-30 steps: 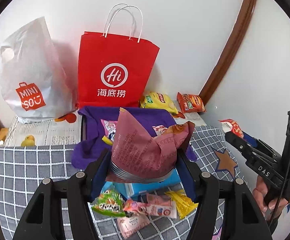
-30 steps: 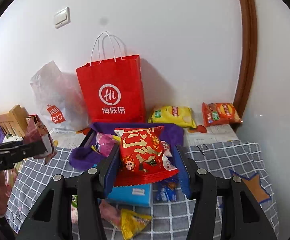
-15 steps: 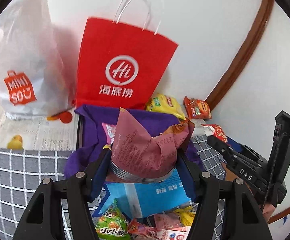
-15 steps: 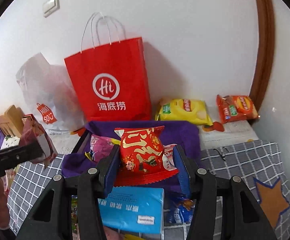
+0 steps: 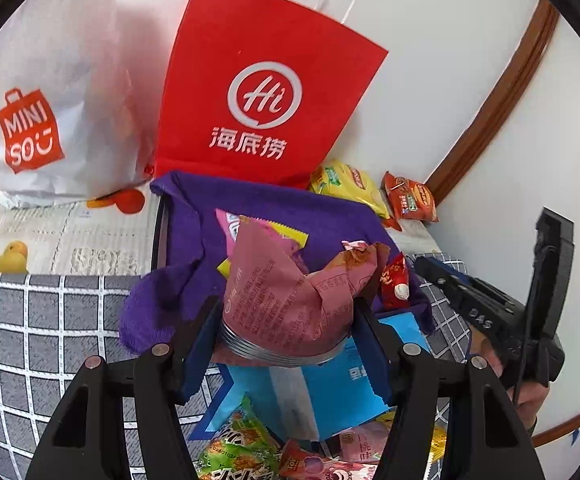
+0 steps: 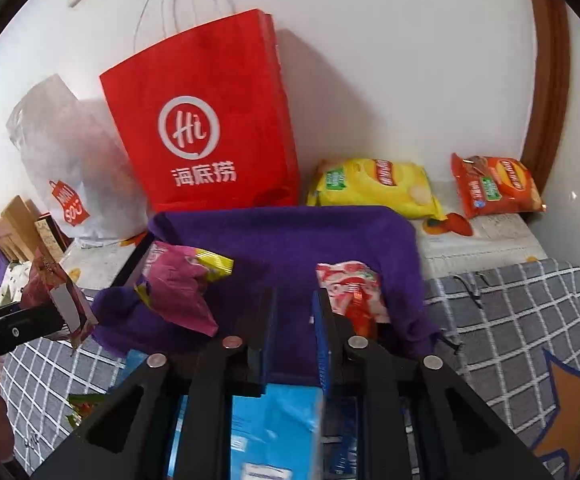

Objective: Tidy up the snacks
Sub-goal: 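Open the right tool over the purple cloth while the left lowers the pink bag onto it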

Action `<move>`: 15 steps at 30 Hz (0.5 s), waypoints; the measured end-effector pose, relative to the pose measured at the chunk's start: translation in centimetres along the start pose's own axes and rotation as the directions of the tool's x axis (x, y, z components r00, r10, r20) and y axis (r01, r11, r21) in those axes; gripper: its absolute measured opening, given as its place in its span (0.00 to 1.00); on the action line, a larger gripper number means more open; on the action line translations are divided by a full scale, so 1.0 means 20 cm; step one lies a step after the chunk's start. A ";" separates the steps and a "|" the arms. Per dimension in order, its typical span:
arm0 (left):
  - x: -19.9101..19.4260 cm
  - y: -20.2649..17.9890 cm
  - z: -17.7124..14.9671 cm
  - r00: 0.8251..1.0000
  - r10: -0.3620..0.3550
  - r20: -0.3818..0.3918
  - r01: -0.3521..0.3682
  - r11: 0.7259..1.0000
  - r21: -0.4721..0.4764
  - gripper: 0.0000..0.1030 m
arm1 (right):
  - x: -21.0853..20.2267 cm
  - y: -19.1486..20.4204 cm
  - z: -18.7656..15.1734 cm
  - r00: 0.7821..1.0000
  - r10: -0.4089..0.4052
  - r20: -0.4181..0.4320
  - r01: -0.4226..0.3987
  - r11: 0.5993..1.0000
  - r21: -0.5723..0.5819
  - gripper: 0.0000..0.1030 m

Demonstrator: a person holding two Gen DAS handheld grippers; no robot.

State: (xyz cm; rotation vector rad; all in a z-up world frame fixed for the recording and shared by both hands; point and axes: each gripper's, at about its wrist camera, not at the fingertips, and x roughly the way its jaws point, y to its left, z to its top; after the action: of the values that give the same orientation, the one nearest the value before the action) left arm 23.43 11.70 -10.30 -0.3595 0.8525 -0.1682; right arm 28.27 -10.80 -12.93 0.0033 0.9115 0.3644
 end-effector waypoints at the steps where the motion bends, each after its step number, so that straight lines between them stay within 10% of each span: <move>1: 0.01 0.00 0.00 1.000 -0.002 -0.006 0.002 1.000 -0.005 0.61 | -0.01 -0.02 0.00 1.000 -0.005 -0.001 0.005 1.000 -0.004 0.34; 15: 0.09 0.00 0.00 0.999 0.020 -0.026 -0.020 1.000 -0.007 0.61 | 0.07 -0.18 -0.09 0.999 0.022 -0.046 -0.020 0.999 0.046 0.40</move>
State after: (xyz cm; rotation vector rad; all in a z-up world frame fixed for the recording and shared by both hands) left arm 24.53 11.27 -11.53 -0.3561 0.8827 -0.1514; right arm 28.83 -14.08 -15.64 0.0464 0.9666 0.3646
